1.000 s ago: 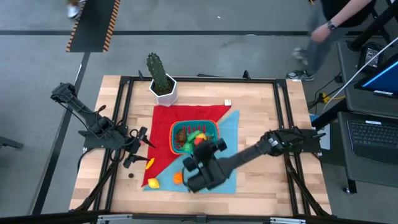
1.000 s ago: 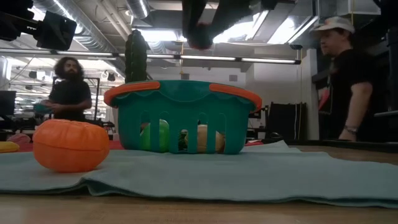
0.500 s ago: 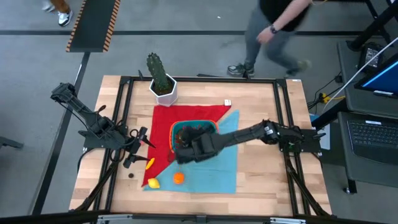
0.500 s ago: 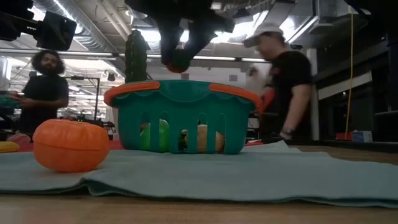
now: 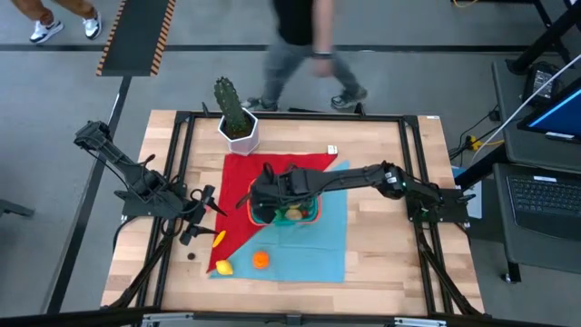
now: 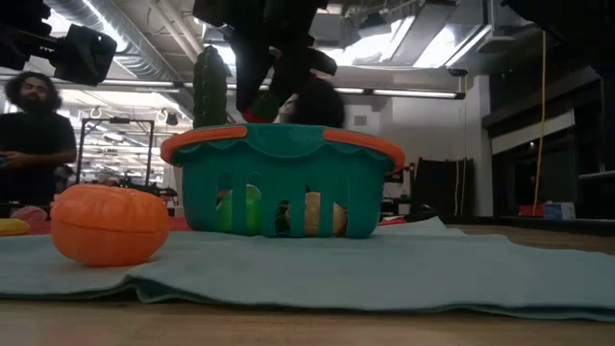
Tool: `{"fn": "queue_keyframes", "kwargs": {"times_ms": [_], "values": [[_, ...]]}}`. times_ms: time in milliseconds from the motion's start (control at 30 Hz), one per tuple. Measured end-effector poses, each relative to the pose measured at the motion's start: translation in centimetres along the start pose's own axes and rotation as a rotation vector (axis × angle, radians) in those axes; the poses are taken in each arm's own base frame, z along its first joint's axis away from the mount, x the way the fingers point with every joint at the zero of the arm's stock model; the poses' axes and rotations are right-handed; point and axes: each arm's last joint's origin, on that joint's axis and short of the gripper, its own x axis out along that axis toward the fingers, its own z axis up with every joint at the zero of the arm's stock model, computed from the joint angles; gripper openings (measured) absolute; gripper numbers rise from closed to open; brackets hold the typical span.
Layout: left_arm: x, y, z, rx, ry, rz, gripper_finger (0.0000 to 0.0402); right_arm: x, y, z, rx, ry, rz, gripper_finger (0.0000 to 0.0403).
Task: Build produce basket
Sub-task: Put the red strawberry into the blue basket, then put the pink peach into the blue basket
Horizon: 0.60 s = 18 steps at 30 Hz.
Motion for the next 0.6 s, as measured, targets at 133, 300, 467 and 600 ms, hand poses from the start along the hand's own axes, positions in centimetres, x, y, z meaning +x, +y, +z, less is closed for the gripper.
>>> {"fn": "queue_keyframes", "kwargs": {"times_ms": [133,300,467,600], "values": [[0.0,0.0,0.0,0.000,-0.001,0.000,0.0263,0.0,0.0,0.1,-0.024,-0.001,0.002,0.0190],[0.0,0.0,0.0,0.004,-0.001,0.000,0.0263,0.5,0.0,-0.1,-0.023,0.017,0.019,0.0198],[0.0,0.0,0.0,0.004,-0.001,0.000,0.0263,1.0,0.1,-0.4,-0.023,0.026,0.013,0.0245],[0.0,0.0,0.0,0.004,-0.001,0.000,0.0263,2.1,0.3,-0.8,-0.026,0.031,0.009,0.0252]]}}
